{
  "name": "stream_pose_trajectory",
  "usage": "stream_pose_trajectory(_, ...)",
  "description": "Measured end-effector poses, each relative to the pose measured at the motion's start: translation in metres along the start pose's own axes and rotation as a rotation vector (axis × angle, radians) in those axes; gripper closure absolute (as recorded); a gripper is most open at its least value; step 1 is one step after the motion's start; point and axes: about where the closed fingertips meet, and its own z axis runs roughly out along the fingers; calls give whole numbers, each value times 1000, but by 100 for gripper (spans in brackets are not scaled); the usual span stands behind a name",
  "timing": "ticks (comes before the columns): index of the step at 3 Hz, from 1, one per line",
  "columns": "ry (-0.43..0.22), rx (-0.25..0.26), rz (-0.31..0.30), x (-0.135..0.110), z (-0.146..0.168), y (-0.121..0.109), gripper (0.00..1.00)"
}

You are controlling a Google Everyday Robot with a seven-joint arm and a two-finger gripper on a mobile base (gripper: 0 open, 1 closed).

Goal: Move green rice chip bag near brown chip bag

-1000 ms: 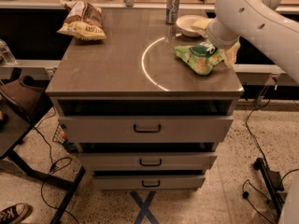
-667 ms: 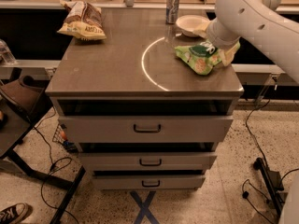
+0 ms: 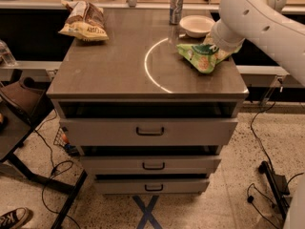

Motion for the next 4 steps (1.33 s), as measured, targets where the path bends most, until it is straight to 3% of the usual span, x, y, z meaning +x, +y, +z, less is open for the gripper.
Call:
stream_pose_trajectory(1, -2, -2, -1, -1, 2, 1, 86)
stream_pose_trajectory(2, -5, -4, -2, -2, 3, 1, 100)
stream_pose_trajectory(4, 25, -7, -6, 5, -6, -2, 100)
